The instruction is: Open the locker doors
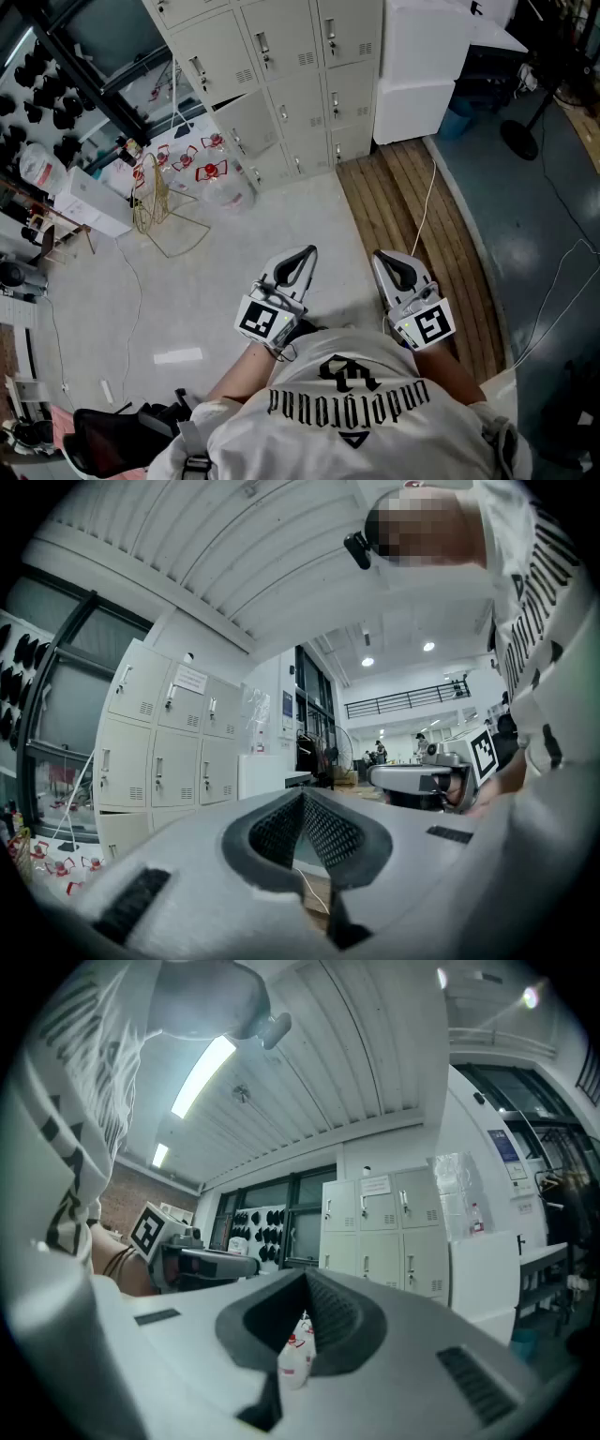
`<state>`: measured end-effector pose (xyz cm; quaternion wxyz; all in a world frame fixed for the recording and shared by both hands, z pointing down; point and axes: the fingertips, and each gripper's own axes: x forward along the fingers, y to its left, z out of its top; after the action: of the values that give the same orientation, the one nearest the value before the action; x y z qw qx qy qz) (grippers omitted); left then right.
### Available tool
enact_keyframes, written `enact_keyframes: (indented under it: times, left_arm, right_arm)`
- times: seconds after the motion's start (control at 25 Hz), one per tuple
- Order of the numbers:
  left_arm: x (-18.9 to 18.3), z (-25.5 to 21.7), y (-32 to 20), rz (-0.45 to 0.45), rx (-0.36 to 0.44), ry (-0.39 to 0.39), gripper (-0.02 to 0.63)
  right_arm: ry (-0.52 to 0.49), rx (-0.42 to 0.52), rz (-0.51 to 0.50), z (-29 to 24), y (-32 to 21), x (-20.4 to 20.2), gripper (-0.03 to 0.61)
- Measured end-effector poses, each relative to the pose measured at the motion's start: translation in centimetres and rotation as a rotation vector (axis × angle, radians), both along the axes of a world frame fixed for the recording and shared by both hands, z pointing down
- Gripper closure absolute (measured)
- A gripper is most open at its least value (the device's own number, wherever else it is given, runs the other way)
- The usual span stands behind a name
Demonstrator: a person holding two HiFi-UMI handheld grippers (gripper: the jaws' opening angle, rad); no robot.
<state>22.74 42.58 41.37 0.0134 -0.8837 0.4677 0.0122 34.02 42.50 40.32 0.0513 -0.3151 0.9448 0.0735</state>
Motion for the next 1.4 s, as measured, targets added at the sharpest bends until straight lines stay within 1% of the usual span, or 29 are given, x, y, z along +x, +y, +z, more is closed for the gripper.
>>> enact_keyframes:
  times: [0.12, 0.36, 0.48, 0.6, 0.76, 0.92, 1.0, 1.08, 1.16, 1.24, 1.4]
  left_arm:
    - [0.0, 0.1, -0.1, 0.001, -0.003, -0.003, 0.607]
    - [0.2, 0.1, -0.7, 0.009, 0.026, -0.027, 0.607]
    - [-0.1, 0.2, -1.1, 0.009, 0.048, -0.042, 0.607]
    - [0.1, -0.1, -1.4, 0.01, 0.026, -0.028, 0.607]
    - [0.0, 0.0, -2.4, 0.018, 0.025, -0.031, 0.607]
    - [-0.4, 0.4, -4.0, 0.037, 0.051, -0.047, 0.607]
    - [-0.3, 0.4, -4.8, 0.049, 0.029, -0.032, 0.606]
    - [-0.3, 0.7, -5.8, 0.069, 0.009, -0.021, 0.607]
    - [-0.6, 1.2, -7.3, 0.087, -0.004, -0.015, 0.606]
    - [-1.2, 1.6, -9.1, 0.102, -0.008, -0.01, 0.606]
    - [-3.1, 2.3, -13.3, 0.131, 0.027, -0.021, 0.607]
  right_arm:
    - [0.002, -0.021, -0.003, 0.3, 0.0, 0.0, 0.575]
    - [-0.016, -0.036, -0.021, 0.6, -0.5, 0.1, 0.574]
    - [-0.017, -0.014, -0.011, 0.4, -0.9, 0.2, 0.574]
    - [-0.022, -0.003, -0.004, 0.4, -1.5, 0.5, 0.574]
    - [-0.018, -0.007, -0.006, 0.7, -2.4, 0.5, 0.572]
    - [-0.014, -0.025, 0.006, 1.1, -3.8, 0.1, 0.572]
    - [-0.01, -0.024, 0.006, 1.3, -4.6, -0.4, 0.571]
    - [-0.005, -0.047, 0.005, 1.8, -5.3, -0.9, 0.571]
    - [-0.002, -0.069, 0.01, 2.2, -6.3, -1.4, 0.545]
    - [0.002, -0.065, 0.02, 2.5, -7.8, -2.0, 0.529]
    - [0.02, -0.085, 0.035, 3.1, -11.3, -3.9, 0.483]
